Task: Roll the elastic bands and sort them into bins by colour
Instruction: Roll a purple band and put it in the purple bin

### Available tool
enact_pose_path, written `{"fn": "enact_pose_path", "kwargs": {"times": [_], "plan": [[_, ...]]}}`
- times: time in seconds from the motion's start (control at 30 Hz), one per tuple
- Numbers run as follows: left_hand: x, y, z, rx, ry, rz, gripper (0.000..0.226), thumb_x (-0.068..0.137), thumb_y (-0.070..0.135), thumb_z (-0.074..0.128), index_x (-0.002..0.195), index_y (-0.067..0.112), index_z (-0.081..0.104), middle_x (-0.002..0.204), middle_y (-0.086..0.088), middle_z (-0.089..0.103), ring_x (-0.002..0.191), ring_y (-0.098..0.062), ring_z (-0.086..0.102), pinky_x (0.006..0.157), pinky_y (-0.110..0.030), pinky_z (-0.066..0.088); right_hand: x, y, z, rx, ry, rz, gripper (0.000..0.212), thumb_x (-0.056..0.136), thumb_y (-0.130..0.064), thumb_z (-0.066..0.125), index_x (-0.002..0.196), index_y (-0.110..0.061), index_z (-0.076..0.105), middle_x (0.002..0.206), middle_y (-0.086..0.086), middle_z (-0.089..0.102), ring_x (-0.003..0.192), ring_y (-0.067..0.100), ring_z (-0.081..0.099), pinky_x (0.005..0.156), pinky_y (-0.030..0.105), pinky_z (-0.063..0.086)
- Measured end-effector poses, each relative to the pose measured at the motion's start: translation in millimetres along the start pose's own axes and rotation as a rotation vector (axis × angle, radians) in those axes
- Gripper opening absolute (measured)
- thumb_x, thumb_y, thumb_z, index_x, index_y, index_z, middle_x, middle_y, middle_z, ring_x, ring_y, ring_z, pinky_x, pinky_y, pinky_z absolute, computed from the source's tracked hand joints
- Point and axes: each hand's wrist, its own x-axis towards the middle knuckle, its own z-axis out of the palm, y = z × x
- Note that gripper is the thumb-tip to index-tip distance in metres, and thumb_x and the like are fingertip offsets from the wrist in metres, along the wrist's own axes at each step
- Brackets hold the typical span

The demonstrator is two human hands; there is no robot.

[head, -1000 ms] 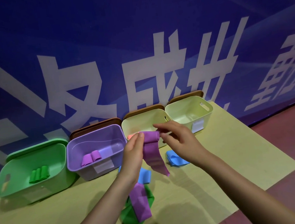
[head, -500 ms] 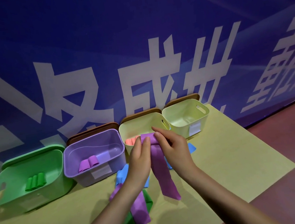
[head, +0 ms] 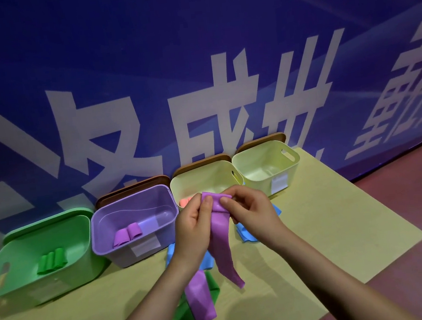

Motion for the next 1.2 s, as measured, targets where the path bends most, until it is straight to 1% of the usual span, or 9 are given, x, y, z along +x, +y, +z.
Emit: {"fn": "enact_pose_path", "kwargs": {"times": [0.2,0.33,0.5,0.6,0.73,0.83,1.03,1.1,1.2], "plan": [[8.6,0.2,-2.2,-0.415,-0.001,-0.392,0.046,0.084,0.041,0.058,0.108,0.003,0.068,0.107,-0.019,0.069,0.097,-0.026,0.065,0.085,-0.033,0.049,4.1,6.7,5.4,-0.08,0.091,-0.036,0.017,0.091,-0.007,0.061,0.084,-0.02,0.069,0.055,-0.013,0.055,0.054,0.007,0.049,0.056,0.021,0.042],[8.5,0.7,-6.7,-0.425,-0.101,-0.577,0.075,0.075,0.063,0.042,0.11,0.002,0.067,0.108,-0.02,0.07,0.101,-0.027,0.066,0.089,-0.036,0.047,10.1,17.6,-8.2,-0.547,0.149,-0.424,0.019,0.091,-0.023,0.058,0.098,-0.014,0.072,0.074,-0.012,0.06,0.066,-0.001,0.052,0.062,0.016,0.042],[7.9,-5.3,-6.5,-0.447,0.008,-0.536,0.042,0.081,0.04,0.061,0.099,0.003,0.07,0.098,-0.022,0.069,0.091,-0.029,0.063,0.09,-0.042,0.048,12.9,29.8,-18.2,-0.897,-0.075,-0.749,0.028,0.094,-0.024,0.052,0.111,-0.01,0.07,0.078,0.006,0.061,0.068,0.026,0.06,0.053,0.035,0.05],[7.5,-9.6,-6.5,-0.407,0.024,-0.484,0.022,0.096,0.02,0.052,0.094,0.009,0.071,0.09,-0.013,0.072,0.083,-0.025,0.063,0.078,-0.035,0.047,15.8,25.4,-24.2,-0.807,-0.18,-0.648,0.031,0.094,-0.029,0.054,0.116,-0.014,0.069,0.087,0.003,0.06,0.077,0.019,0.06,0.062,0.036,0.051],[5.3,-11.5,-7.5,-0.266,0.006,-0.385,0.028,0.094,0.032,0.057,0.113,0.015,0.068,0.118,-0.009,0.067,0.111,-0.021,0.061,0.105,-0.041,0.043,8.5,14.1,-21.7,-0.411,-0.18,-0.169,0.044,0.09,-0.047,0.048,0.123,-0.022,0.063,0.092,-0.006,0.062,0.083,0.007,0.059,0.076,0.022,0.048],[1.1,-6.0,-4.6,-0.132,-0.009,-0.238,0.018,0.097,0.022,0.052,0.098,0.016,0.069,0.098,-0.012,0.07,0.09,-0.016,0.063,0.084,-0.03,0.048,7.5,12.6,-9.7,-0.156,-0.11,0.06,0.021,0.091,-0.025,0.063,0.11,-0.018,0.068,0.073,-0.005,0.063,0.067,0.006,0.06,0.066,0.021,0.048],[-4.0,-0.3,-4.1,-0.029,-0.059,-0.164,0.018,0.097,0.013,0.051,0.087,0.022,0.063,0.081,-0.002,0.063,0.074,-0.007,0.054,0.066,-0.02,0.043,8.3,8.2,-8.7,0.056,-0.102,0.174,0.009,0.087,0.002,0.064,0.082,-0.006,0.062,0.059,0.004,0.053,0.051,0.007,0.052,0.052,0.017,0.039],[-5.1,1.3,-4.0,-0.052,-0.062,-0.151,0.014,0.097,0.017,0.052,0.087,0.013,0.062,0.079,-0.01,0.06,0.073,-0.009,0.052,0.064,-0.02,0.042,7.4,4.0,-10.5,0.084,-0.138,0.161,0.013,0.087,0.004,0.062,0.078,-0.005,0.059,0.059,0.006,0.051,0.049,0.006,0.051,0.05,0.015,0.037],[-5.3,-0.6,-3.0,-0.021,-0.033,-0.062,0.043,0.093,0.038,0.054,0.092,-0.004,0.059,0.082,-0.027,0.057,0.071,-0.017,0.05,0.063,-0.029,0.041,6.5,-1.0,-10.1,0.092,-0.16,0.113,0.016,0.086,0.007,0.062,0.076,-0.005,0.058,0.058,0.005,0.052,0.048,0.005,0.052,0.051,0.013,0.04]]}}
